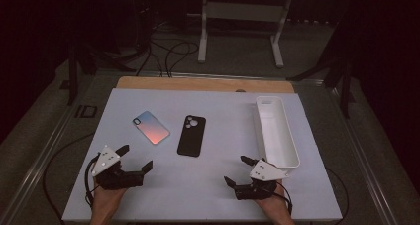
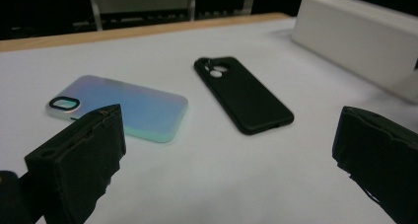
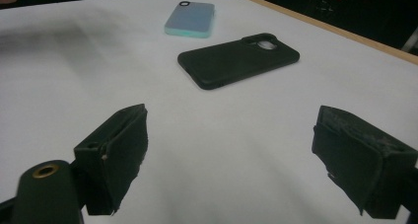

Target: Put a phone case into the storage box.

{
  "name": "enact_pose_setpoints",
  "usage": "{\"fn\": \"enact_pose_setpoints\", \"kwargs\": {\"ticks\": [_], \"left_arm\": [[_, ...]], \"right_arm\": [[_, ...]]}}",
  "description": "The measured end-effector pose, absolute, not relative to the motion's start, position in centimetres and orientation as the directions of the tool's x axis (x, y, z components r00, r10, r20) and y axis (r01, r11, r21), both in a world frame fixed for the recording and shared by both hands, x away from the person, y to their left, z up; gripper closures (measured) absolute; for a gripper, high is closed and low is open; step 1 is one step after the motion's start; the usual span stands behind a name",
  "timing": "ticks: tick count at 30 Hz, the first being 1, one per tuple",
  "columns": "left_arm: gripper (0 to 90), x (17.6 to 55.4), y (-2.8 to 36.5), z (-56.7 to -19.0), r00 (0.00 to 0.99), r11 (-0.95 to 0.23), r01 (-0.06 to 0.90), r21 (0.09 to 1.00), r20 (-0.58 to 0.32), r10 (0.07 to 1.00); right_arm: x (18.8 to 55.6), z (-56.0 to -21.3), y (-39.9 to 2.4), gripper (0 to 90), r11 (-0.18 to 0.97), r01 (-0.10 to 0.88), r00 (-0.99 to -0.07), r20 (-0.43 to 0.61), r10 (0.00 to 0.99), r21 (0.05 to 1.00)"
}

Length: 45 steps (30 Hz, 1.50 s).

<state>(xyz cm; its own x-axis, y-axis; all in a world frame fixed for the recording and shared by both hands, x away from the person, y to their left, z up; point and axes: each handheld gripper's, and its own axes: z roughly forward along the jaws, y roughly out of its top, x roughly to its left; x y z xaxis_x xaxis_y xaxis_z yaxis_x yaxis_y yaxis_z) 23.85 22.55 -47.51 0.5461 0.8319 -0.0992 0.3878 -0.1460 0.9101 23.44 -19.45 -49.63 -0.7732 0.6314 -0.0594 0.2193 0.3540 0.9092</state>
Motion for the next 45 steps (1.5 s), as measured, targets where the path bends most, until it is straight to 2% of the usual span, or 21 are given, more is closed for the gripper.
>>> {"fn": "enact_pose_setpoints", "kwargs": {"ticks": [7, 16, 24, 32, 38, 45], "left_arm": [[0.7, 25.1, 21.4, -47.0, 0.543, -0.184, 0.413, 0.892, -0.079, 0.836], [9.3, 26.9, 20.3, -46.0, 0.52, -0.157, 0.405, 0.901, -0.085, 0.85], [21.6, 29.2, 19.8, -45.9, 0.491, -0.148, 0.422, 0.895, -0.088, 0.867], [33.0, 31.5, 18.7, -46.2, 0.495, -0.197, 0.441, 0.876, -0.053, 0.867], [41.4, 33.2, 18.3, -46.7, 0.473, -0.189, 0.474, 0.86, -0.068, 0.878], [57.2, 35.4, 18.1, -47.0, 0.452, -0.157, 0.512, 0.844, -0.109, 0.886]], "right_arm": [[23.8, -49.4, -19.7, 13.9, 0.355, 0.228, -0.775, -0.051, 0.629, 0.907], [23.8, -49.7, -19.9, 14.0, 0.359, 0.237, -0.774, -0.048, 0.631, 0.903], [23.3, -49.9, -19.4, 14.0, 0.354, 0.239, -0.774, -0.043, 0.632, 0.904], [23.3, -50.2, -19.0, 14.0, 0.367, 0.239, -0.78, -0.048, 0.624, 0.899], [23.3, -50.2, -18.9, 14.0, 0.368, 0.238, -0.78, -0.049, 0.624, 0.899], [23.3, -50.3, -18.8, 14.0, 0.369, 0.241, -0.781, -0.046, 0.622, 0.897]]}}
